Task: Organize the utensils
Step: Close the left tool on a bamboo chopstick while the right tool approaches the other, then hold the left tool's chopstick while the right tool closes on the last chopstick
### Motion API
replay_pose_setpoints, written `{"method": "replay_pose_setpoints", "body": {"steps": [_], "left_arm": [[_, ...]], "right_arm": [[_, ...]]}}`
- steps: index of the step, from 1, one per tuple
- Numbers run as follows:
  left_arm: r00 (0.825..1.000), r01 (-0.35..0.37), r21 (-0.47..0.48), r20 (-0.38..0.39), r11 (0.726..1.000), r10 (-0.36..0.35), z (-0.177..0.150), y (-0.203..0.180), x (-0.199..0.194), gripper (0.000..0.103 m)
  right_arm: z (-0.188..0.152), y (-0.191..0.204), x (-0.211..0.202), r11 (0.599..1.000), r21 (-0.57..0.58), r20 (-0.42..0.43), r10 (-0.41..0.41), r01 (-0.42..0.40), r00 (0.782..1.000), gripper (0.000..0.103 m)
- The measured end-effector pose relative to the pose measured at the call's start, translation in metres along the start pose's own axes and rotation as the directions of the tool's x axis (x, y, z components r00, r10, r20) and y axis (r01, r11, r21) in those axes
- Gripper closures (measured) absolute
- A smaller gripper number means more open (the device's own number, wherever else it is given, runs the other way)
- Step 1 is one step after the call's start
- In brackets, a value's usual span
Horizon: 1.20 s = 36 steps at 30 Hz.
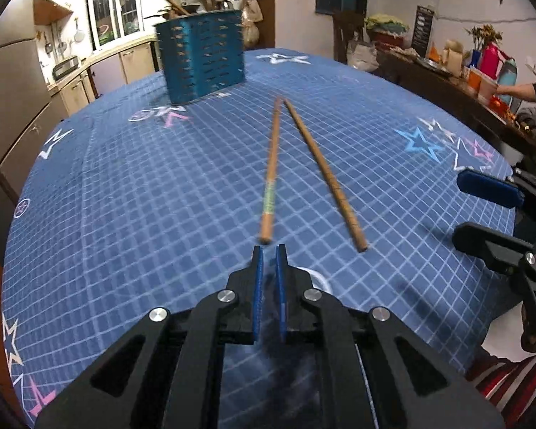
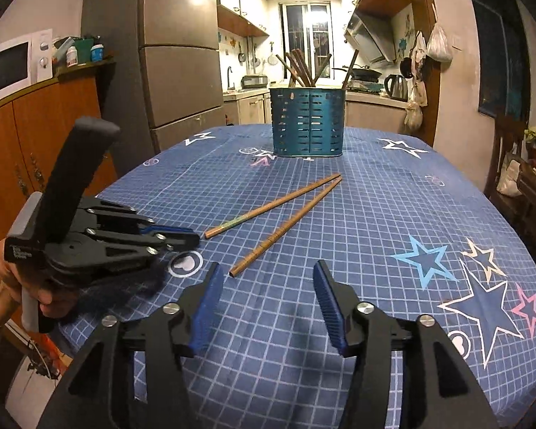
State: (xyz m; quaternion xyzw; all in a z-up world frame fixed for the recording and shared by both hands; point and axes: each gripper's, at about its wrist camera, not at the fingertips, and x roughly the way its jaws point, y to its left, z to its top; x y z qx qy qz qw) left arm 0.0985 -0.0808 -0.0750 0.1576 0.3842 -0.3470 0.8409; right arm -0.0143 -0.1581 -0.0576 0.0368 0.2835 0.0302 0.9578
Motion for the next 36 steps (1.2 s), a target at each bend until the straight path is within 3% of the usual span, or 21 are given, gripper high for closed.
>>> {"method": "replay_pose_setpoints", "body": {"steps": [5,8,10,13,15,16,17,19,21,29,34,36], "left_arm": [[1.000,0.026,0.000,-0.007,1.000,-0.026,0.004,0.003,-0.001,0.097],[1.000,-0.007,0.077,0.012,0.997,0.006,0.012,-0.006,0.005,0.097],[1.000,-0.012,0.105,-0.008,0.994,0.013,0.014,-0.009,0.013,0.092],[0.998,0.036,0.095,-0.051,0.995,-0.031,0.016,-0.005,0.022,0.078],[0.998,0.014,0.060,-0.057,0.998,-0.011,0.019,0.003,0.026,0.070],[0.998,-0.015,0.010,-0.057,1.000,0.016,0.021,0.013,0.029,0.074],[0.998,-0.030,-0.006,-0.056,1.000,0.030,0.022,0.018,0.029,0.095],[0.998,-0.041,-0.022,-0.055,0.999,0.040,0.022,0.027,0.029,0.097],[0.998,-0.035,-0.052,-0.054,0.998,0.032,0.022,0.033,0.029,0.098],[0.999,-0.003,-0.081,-0.050,0.997,-0.001,0.019,0.042,0.028,0.098],[0.999,0.014,-0.096,-0.048,0.995,-0.018,0.016,0.044,0.025,0.098],[0.999,0.011,-0.094,-0.048,0.996,-0.016,0.016,0.043,0.024,0.098]], "right_arm": [[0.000,-0.006,0.005,0.999,0.039,-0.018,0.002,-0.001,1.000,0.042],[-0.002,-0.003,0.010,0.999,0.041,-0.029,-0.009,0.010,1.000,0.041],[-0.003,0.000,0.013,0.999,0.044,-0.036,-0.013,0.015,0.999,0.041],[-0.003,0.004,0.016,0.998,0.052,-0.043,-0.028,0.030,0.999,0.041],[-0.002,0.008,0.020,0.998,0.050,-0.046,-0.041,0.044,0.998,0.041],[-0.001,0.010,0.022,0.998,0.047,-0.045,-0.044,0.046,0.998,0.042],[0.000,0.012,0.024,0.998,0.043,-0.044,-0.047,0.049,0.998,0.044],[0.002,0.018,0.030,0.996,0.037,-0.048,-0.084,0.086,0.995,0.057],[0.004,0.021,0.037,0.994,0.042,-0.067,-0.095,0.098,0.993,0.061],[0.009,0.035,0.061,0.989,0.062,-0.127,-0.125,0.134,0.984,0.061],[0.007,0.048,0.074,0.979,-0.020,-0.145,-0.201,0.201,0.969,0.062],[0.005,0.047,0.075,0.983,-0.017,-0.142,-0.185,0.184,0.973,0.077]]}}
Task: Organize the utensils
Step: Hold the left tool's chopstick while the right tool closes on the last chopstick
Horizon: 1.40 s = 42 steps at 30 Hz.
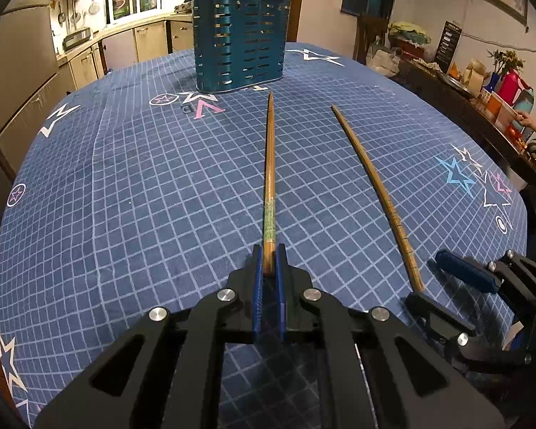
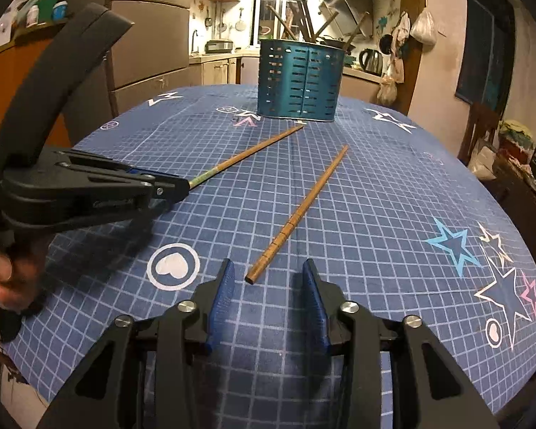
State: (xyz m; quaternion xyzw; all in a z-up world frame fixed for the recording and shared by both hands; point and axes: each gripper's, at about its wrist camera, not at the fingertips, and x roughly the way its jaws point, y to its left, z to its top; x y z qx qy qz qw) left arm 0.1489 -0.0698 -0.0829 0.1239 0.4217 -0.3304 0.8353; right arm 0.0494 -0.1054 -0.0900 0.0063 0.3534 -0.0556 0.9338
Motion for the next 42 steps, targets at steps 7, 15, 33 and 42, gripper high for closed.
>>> {"method": "replay_pose_setpoints", "body": {"steps": [7,15,33,42], "left_arm": [[1.000,-0.020,0.016,-0.002,1.000,0.020,0.000,-0.004,0.000,0.098],[0.999,-0.043,0.037,-0.004,0.998,0.043,-0.004,-0.010,-0.003,0.097],[1.000,-0.007,-0.037,0.002,0.999,0.007,-0.016,-0.015,-0.012,0.069],[0.998,-0.059,0.026,-0.010,0.998,0.059,-0.008,-0.025,-0.004,0.071]], "right_arm": [[-0.014,-0.035,-0.016,0.997,0.073,0.025,0.036,-0.038,0.999,0.096],[-0.040,-0.091,-0.036,0.993,0.107,0.089,0.047,-0.057,0.995,0.096],[-0.052,-0.097,-0.028,0.996,0.083,0.215,0.024,-0.043,0.976,0.081],[-0.059,-0.093,-0.030,0.998,0.062,0.251,-0.011,-0.005,0.968,0.087]]}}
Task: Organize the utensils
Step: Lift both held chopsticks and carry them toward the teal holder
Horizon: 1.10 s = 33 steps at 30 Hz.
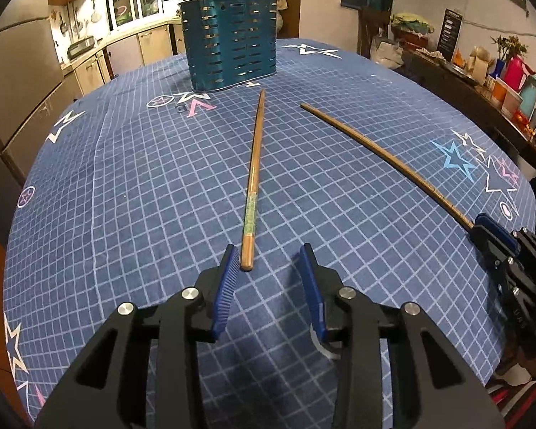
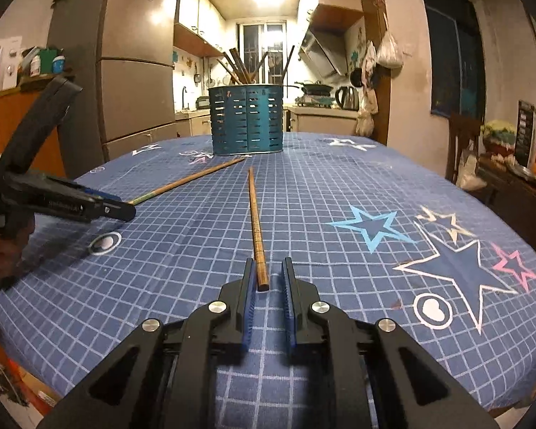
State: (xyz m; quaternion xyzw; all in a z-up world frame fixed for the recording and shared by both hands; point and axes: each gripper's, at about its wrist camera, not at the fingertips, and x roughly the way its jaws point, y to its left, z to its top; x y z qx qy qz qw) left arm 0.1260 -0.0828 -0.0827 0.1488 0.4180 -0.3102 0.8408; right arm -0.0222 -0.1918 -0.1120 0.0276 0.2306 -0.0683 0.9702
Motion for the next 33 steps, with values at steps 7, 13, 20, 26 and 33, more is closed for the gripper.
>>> {"method": "replay_pose_setpoints", "body": {"steps": [7,13,20,26,33], "left_arm": [[0.999,-0.041,0.013,0.004,0.999,0.041,0.000,-0.010,-0.001,0.098],[0.995,-0.045,-0.008,0.087,0.999,0.046,-0.008,-0.013,-0.044,0.098],[0.964,-0.009,-0.063,0.266,0.998,0.025,0.020,-0.001,-0.123,0.098],[0.926,0.029,-0.084,0.377,0.996,0.005,0.055,0.005,-0.167,0.098],[0.901,0.066,-0.090,0.433,0.994,-0.021,0.086,0.011,-0.189,0.098]], "right_arm": [[0.002,0.001,-0.003,0.999,-0.024,-0.022,0.020,-0.021,1.000,0.096],[0.033,-0.011,-0.041,0.998,-0.038,0.042,0.048,-0.047,0.998,0.096],[0.105,-0.025,-0.090,0.991,-0.126,0.254,0.072,-0.041,0.964,0.096],[0.164,-0.036,-0.080,0.980,-0.173,0.289,0.146,-0.098,0.946,0.096],[0.217,-0.042,-0.055,0.971,-0.167,0.241,0.206,-0.168,0.948,0.096]]}}
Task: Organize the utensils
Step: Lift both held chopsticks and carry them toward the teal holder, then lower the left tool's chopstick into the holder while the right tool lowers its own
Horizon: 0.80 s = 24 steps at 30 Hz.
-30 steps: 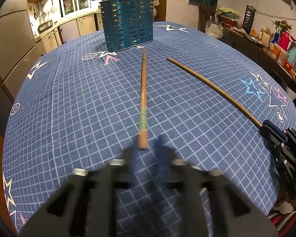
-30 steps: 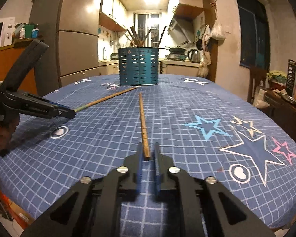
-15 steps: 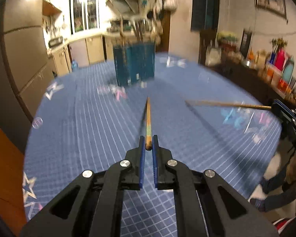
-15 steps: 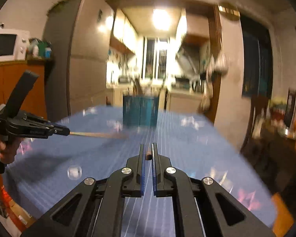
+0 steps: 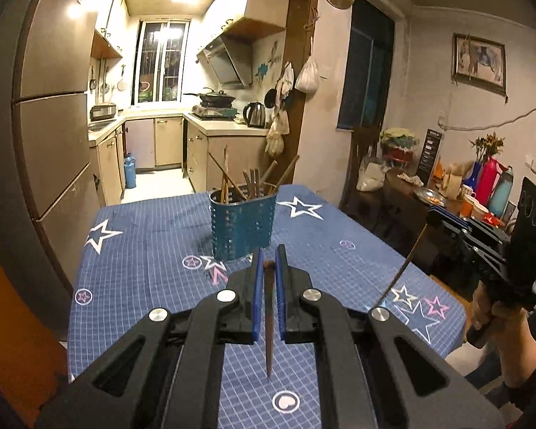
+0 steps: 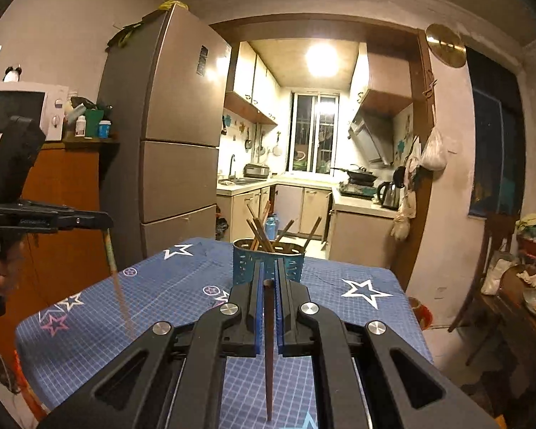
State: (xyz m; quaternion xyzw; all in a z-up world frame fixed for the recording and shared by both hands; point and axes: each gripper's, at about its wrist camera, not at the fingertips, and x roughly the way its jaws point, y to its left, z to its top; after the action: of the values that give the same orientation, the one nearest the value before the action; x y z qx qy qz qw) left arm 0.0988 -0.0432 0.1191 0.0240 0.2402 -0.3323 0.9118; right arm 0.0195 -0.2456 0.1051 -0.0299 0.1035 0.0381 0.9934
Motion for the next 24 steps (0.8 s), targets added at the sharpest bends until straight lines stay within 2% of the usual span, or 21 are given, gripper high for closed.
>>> {"method": "replay_pose_setpoints", "body": {"steps": [9,14,17,21,24], "left_arm": [[0.999,-0.011,-0.028,0.034,1.000,0.012,0.035,0.011,0.014,0.098],[0.990,-0.051,0.002,0.128,0.999,0.051,0.093,0.010,0.016,0.098],[0.979,-0.087,0.021,0.187,0.996,0.081,0.132,0.009,0.023,0.098],[0.966,-0.102,0.038,0.241,0.994,0.090,0.173,0.009,0.042,0.098],[0.961,-0.109,0.029,0.258,0.994,0.097,0.194,0.012,0.060,0.098]], "right_arm": [[0.039,-0.005,0.026,0.999,0.015,0.001,0.036,-0.036,0.999,0.096],[0.103,-0.018,0.048,0.999,0.021,0.050,0.040,-0.041,0.998,0.096],[0.145,-0.032,0.070,0.998,0.047,0.065,0.040,-0.043,0.997,0.096],[0.191,-0.046,0.115,0.997,0.070,0.077,0.015,-0.021,0.997,0.096],[0.213,-0.057,0.152,0.996,0.094,0.081,-0.015,0.007,0.997,0.096]]}}
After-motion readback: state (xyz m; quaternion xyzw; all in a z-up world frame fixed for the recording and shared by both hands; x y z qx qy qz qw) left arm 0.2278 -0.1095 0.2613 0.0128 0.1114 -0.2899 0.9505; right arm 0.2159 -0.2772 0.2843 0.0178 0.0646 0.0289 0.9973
